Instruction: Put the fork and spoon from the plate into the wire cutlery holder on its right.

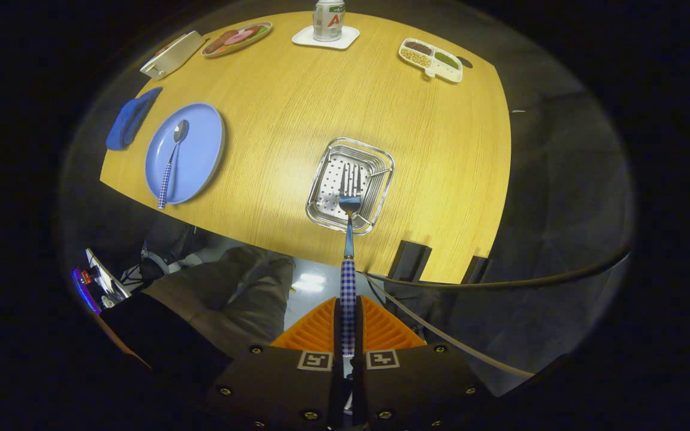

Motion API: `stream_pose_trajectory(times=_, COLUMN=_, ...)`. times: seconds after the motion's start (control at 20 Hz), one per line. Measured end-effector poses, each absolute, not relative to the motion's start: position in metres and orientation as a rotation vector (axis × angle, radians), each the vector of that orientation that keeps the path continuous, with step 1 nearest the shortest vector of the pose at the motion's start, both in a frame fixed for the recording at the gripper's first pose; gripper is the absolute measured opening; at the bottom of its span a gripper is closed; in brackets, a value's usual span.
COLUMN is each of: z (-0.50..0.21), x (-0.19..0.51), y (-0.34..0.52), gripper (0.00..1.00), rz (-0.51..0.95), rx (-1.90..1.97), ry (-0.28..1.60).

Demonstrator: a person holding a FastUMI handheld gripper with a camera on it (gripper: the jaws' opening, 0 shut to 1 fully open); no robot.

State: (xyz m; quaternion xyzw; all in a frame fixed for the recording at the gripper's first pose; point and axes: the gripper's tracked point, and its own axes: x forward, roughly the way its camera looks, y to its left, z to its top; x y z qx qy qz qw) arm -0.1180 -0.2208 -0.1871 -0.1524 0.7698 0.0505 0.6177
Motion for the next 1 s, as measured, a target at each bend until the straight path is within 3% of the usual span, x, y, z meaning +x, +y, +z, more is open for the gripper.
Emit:
stream_pose_trajectory(times=0.85, z=-0.233, x=-0.083, y=-0.224, gripper=0.06, rz=0.183, rx=-0.487, ry=2.019)
stream_pose_trajectory(times=1.0, z=-0.230, x=-0.082, y=-0.226, gripper=0.12, rz=0.170, rx=-0.476, ry=2.011)
